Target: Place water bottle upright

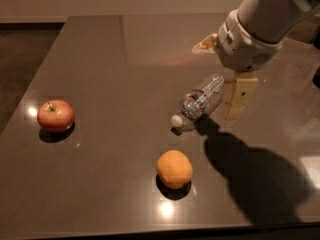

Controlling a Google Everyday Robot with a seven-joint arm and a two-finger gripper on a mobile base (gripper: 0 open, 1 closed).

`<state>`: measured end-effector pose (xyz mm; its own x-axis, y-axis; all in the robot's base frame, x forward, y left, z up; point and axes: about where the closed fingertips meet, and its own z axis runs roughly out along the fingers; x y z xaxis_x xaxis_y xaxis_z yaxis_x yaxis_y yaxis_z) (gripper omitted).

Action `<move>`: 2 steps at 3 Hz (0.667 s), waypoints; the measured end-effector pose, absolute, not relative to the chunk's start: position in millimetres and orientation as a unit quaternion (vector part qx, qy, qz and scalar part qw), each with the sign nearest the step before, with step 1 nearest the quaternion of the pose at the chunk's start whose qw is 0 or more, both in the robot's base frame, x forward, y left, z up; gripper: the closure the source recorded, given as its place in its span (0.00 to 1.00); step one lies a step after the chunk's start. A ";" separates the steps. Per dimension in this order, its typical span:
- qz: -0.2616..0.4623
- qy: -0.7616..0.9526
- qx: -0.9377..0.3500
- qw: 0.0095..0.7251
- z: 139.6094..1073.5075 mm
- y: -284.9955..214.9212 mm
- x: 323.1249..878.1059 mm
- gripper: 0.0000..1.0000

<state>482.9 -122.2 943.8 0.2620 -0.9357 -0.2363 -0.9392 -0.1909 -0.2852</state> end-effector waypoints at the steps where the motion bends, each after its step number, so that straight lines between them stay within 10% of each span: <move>1: 0.007 0.524 -0.838 0.155 908.7 -101.5 487.5 0.00; 2: 0.000 0.473 -0.872 0.126 886.6 -91.8 490.6 0.00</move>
Offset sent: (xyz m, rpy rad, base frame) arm 0.0127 0.0391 -0.0835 -0.2165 0.0301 0.4697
